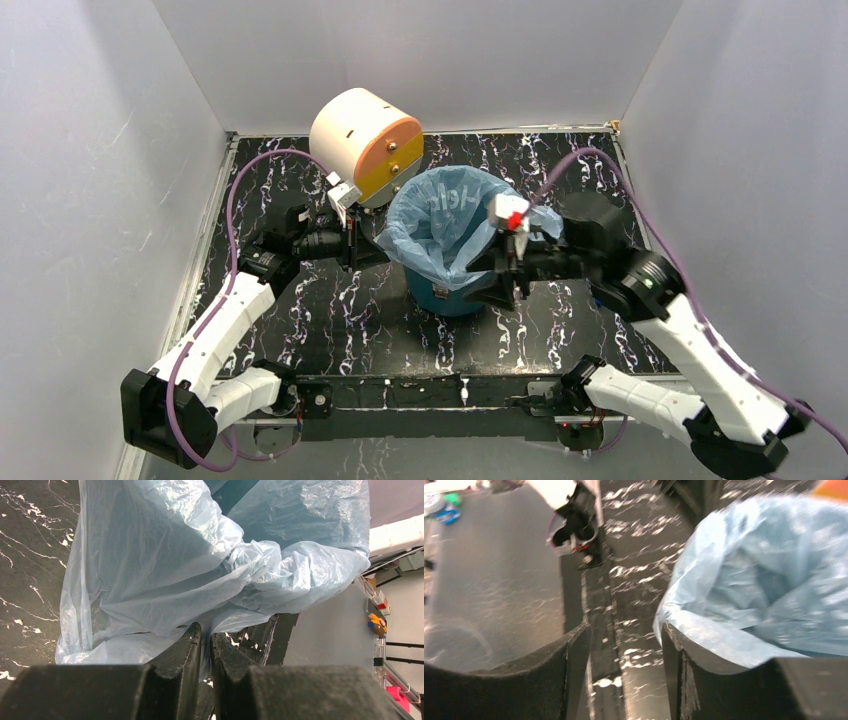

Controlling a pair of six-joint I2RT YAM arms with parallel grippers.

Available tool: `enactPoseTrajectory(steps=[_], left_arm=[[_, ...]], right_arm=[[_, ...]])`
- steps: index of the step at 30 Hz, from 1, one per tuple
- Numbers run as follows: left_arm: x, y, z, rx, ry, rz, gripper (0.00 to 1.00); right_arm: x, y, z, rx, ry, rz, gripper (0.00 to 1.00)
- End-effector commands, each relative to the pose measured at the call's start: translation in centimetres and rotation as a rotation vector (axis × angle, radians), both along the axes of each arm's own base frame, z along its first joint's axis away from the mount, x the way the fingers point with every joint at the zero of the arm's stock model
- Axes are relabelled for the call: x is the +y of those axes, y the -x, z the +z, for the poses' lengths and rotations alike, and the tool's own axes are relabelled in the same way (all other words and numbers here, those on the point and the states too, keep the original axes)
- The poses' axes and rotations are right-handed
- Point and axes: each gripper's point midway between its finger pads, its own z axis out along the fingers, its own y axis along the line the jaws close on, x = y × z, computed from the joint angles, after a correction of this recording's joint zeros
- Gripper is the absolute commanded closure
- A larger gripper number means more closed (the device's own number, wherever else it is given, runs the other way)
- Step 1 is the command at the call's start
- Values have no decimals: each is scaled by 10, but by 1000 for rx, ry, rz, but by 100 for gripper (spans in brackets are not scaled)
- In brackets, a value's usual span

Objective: Put the trash bags into the trash bin
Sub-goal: Place the trash bag in the trash bin.

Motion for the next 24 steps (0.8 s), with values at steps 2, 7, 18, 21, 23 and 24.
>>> enactPoseTrajectory(steps=[2,7,18,21,23,24], left_arm=[[-2,0,12,-25,13,-8,87],[-1,1,13,-27,17,-3,87],[-2,-3,20,-54,24,8,88],[-2,-4,19,-51,22,-1,88],[-2,-3,17,-49,19,0,88],[-2,-3,16,-48,17,1,88]], right_arm=[[-28,-45,57,-240,-191,-376,36],[-121,-119,46,-84,-118,-1186,35],[-151,-91,9,403,-376,-1469,50],[-148,-90,-1,476,-391,-1485,51],[-143,-91,-6,499,-377,-1483,51],[-141,-91,-7,505,-372,-1481,51]])
